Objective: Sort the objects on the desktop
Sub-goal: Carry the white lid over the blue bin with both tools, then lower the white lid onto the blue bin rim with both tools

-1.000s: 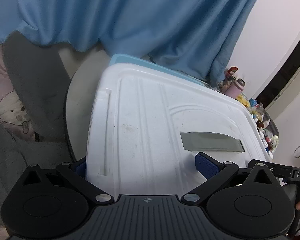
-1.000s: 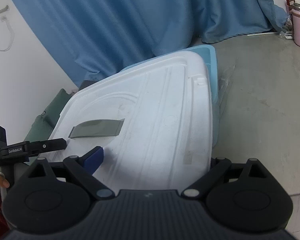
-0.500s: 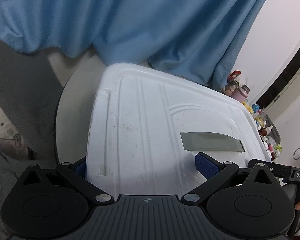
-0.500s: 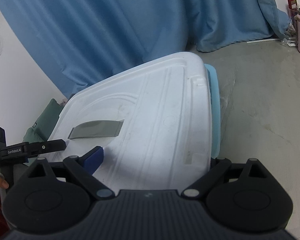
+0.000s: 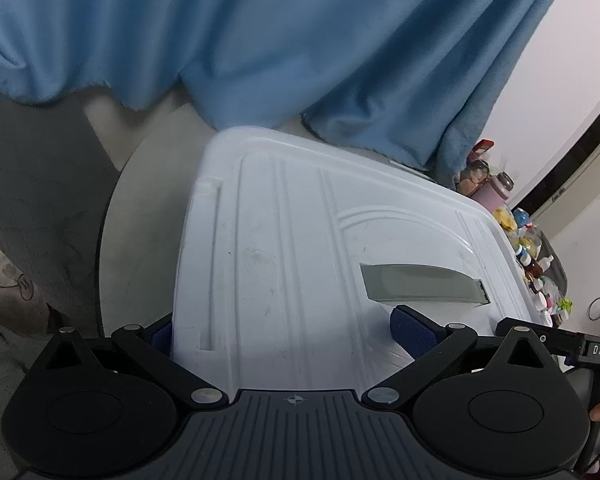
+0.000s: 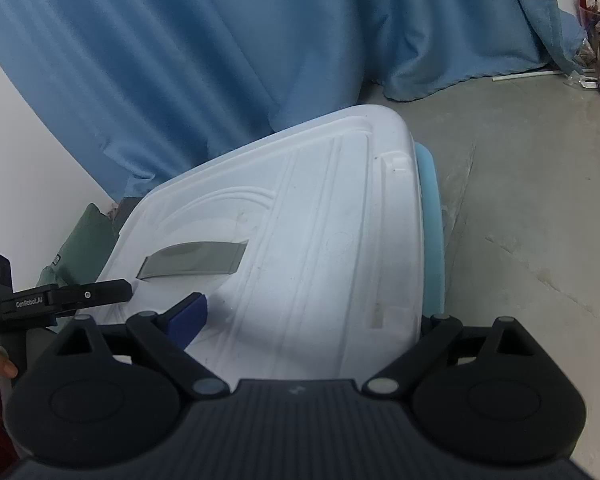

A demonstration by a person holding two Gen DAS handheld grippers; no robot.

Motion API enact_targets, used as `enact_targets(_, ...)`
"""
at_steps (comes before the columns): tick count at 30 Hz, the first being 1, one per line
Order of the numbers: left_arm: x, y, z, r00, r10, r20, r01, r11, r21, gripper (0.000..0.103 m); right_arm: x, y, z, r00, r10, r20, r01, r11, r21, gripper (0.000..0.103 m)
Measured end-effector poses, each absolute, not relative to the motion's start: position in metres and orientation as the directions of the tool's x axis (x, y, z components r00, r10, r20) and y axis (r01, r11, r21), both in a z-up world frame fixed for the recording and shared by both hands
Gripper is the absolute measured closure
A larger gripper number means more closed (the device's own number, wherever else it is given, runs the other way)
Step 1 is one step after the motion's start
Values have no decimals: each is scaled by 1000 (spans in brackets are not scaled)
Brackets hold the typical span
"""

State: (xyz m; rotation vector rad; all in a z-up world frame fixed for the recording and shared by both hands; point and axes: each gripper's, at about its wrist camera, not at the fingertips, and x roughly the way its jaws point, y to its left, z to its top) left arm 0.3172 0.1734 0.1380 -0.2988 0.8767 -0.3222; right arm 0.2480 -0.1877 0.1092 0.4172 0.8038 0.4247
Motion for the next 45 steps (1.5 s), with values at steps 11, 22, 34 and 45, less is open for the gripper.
enact_targets(11, 335, 186, 139, 603, -357, -713, 136, 927, -350, 0, 258, -188, 127, 648, 358, -672, -102, 915, 390, 7)
enact_targets(22, 341, 187, 139, 610, -312, -728, 145, 948, -285, 0, 257, -193, 132, 680, 287, -675, -80, 944, 320, 8)
enact_targets(34, 351, 176, 142, 568, -106, -816, 111, 992, -51, 0, 270, -179, 130, 663, 164, -730, -60, 984, 166, 12)
enact_targets(45, 355, 173, 142, 563, -114, -819, 131, 990, -48, 0, 276, -169, 123, 633, 167, -756, -77, 985, 153, 26)
